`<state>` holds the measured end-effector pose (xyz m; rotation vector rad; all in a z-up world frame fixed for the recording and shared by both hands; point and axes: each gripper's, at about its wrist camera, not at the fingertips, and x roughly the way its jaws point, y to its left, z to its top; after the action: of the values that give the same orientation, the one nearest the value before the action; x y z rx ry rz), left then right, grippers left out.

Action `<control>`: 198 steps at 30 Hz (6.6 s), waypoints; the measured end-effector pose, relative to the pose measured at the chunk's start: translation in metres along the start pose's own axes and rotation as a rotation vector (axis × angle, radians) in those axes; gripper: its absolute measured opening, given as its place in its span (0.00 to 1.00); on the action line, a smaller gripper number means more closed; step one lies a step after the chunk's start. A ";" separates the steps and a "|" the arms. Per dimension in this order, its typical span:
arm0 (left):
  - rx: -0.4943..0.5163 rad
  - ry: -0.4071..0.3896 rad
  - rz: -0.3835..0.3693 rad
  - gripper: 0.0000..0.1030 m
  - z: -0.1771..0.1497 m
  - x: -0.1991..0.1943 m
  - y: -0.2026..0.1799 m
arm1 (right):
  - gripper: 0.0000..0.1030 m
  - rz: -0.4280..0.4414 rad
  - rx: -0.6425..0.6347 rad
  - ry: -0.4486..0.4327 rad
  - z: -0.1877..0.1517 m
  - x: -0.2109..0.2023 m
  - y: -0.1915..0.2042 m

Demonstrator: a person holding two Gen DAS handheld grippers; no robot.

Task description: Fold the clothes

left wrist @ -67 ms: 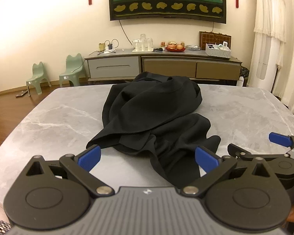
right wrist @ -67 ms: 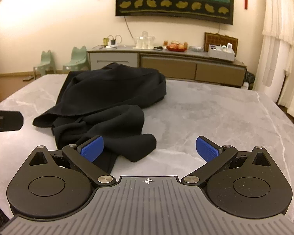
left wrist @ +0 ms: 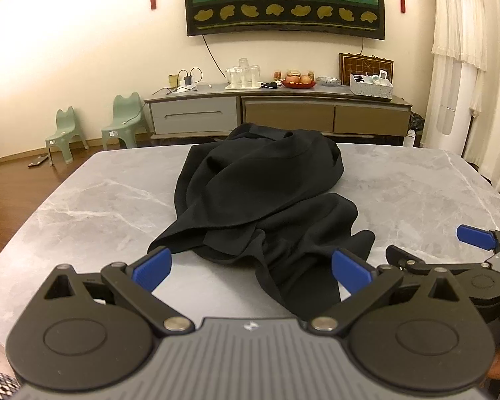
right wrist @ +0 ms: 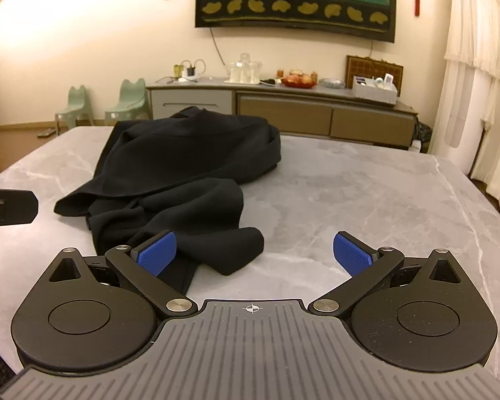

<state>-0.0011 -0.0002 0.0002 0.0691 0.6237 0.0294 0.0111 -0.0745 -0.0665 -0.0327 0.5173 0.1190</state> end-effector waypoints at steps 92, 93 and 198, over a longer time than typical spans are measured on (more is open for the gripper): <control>0.022 -0.039 -0.026 1.00 0.039 0.118 0.053 | 0.98 -0.008 -0.016 0.079 -0.008 0.029 0.023; 0.024 -0.041 -0.029 1.00 0.046 0.130 0.057 | 0.98 -0.004 -0.002 0.091 -0.007 0.032 0.023; -0.109 -0.278 -0.532 0.03 0.135 0.147 0.147 | 0.73 0.567 0.394 0.197 0.027 0.166 -0.039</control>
<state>0.1960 0.1461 0.0346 -0.1972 0.3461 -0.4542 0.1724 -0.0937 -0.1254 0.4949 0.7295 0.5693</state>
